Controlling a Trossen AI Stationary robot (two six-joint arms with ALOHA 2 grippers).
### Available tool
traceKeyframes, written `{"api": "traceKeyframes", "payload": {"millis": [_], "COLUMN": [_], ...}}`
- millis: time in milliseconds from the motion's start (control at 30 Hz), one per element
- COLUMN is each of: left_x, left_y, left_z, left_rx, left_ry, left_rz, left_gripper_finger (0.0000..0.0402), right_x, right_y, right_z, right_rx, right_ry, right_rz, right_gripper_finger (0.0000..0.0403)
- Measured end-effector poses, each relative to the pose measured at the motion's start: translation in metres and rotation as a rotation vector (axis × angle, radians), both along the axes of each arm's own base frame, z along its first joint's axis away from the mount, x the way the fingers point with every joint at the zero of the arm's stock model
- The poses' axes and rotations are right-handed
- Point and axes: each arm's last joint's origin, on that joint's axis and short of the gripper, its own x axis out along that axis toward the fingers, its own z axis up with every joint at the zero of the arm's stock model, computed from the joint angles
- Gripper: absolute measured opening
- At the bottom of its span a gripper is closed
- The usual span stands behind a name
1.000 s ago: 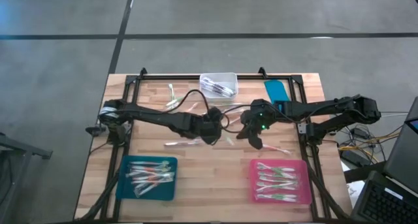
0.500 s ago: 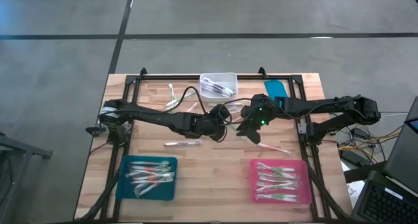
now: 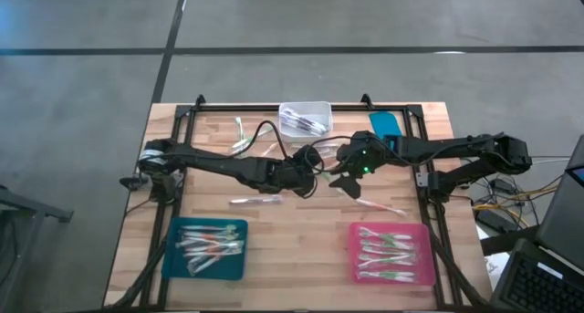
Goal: Pick & Place Toothbrushes
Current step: Put the green toothbrush into the pink bin
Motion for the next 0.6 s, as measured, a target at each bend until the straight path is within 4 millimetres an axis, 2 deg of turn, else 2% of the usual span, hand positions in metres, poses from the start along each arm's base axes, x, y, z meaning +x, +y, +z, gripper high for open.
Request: {"api": "traceKeyframes", "payload": {"millis": [133,367,600], "left_x": [0.001,0.004,0.005], "left_y": [0.000,0.002,0.005], "left_z": [0.004,0.017,0.020], "left_rx": [0.010,0.033,0.033], "left_ry": [-0.011,-0.062,-0.071], "left_rz": [0.007,0.038,0.044], "left_gripper_finger": [0.0033,0.0031,0.0032], "right_x": [-0.003,-0.005,-0.005], "right_y": [-0.001,-0.002,-0.002], "right_z": [-0.004,-0.005,-0.005], "right_rx": [-0.063,-0.075,-0.071], "right_ry": [0.055,0.082,0.081], "right_rz": [-0.040,-0.051,-0.055], "right_gripper_finger": [0.0229,0.0193,0.0132]}}
